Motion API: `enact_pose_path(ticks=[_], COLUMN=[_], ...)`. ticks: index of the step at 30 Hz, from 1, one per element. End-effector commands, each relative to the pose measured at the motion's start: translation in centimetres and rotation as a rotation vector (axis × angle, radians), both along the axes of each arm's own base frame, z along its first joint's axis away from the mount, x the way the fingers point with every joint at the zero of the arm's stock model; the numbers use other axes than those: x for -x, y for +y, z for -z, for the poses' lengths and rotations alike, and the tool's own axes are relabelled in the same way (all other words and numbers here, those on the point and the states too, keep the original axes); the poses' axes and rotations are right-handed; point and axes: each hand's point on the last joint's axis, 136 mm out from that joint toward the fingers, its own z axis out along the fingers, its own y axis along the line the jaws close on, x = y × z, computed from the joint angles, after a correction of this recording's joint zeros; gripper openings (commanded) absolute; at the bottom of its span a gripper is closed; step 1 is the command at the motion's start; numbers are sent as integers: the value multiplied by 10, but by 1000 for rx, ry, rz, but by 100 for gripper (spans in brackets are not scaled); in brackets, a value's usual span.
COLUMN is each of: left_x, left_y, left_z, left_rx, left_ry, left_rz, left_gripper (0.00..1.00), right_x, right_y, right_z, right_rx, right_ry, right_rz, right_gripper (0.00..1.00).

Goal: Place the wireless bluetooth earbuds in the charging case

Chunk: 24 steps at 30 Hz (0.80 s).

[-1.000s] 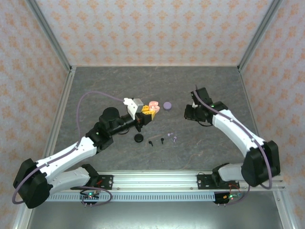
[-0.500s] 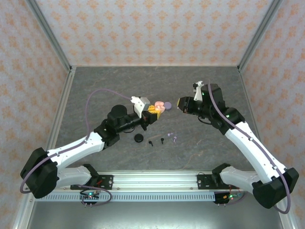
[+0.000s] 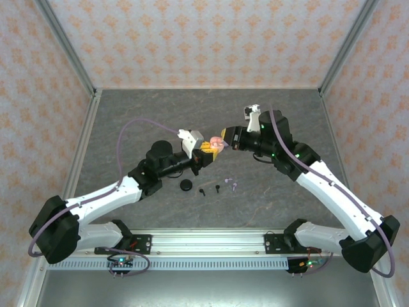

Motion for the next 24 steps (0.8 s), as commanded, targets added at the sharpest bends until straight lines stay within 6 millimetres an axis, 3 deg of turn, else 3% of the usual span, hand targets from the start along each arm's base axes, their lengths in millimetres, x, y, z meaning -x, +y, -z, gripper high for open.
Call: enact_pose_path(ticks=[1,24], left_x=[1,2], left_y=[-5,-1], left_z=[-30,-33], left_rx=[56,54], left_ry=[-70,-80], left_rz=[17,5], left_gripper=[0,0], right_x=[-7,-3], right_y=[3,9], right_z=[-19,16], right_rx=[-25,66], right_ry=[-53,26], right_rz=[18,-20], right_gripper=[17,17])
